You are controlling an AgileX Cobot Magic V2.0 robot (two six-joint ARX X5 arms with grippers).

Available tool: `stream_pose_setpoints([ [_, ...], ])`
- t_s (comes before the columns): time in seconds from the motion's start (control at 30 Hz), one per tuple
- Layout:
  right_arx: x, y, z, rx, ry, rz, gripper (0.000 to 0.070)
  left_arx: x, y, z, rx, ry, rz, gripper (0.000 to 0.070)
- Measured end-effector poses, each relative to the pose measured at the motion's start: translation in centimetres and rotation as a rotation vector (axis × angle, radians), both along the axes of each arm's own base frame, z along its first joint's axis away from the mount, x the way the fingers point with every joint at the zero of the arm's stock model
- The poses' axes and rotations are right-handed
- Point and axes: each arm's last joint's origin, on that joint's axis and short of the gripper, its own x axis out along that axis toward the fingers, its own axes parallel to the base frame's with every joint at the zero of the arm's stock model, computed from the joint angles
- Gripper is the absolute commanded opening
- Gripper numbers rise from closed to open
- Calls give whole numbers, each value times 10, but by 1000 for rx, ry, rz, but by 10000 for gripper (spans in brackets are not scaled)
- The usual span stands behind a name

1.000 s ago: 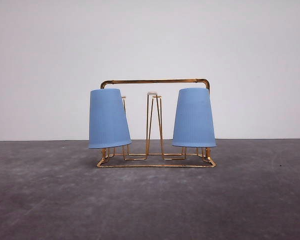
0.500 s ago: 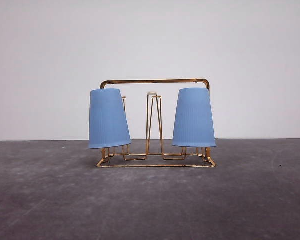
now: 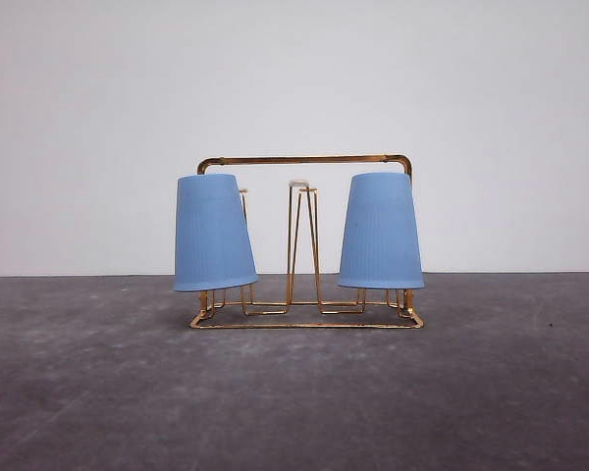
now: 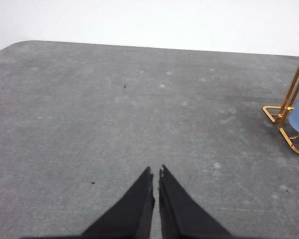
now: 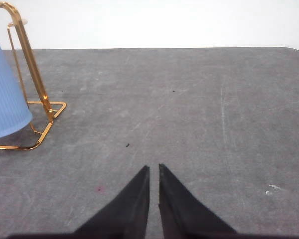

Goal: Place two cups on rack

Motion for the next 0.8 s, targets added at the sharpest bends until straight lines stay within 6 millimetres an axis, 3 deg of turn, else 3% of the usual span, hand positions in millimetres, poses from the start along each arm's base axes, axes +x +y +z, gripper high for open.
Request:
stream_pose_setpoints([
  [0.8,0,0,0,0,0,0,30,0,0,0,0,0,0,0],
])
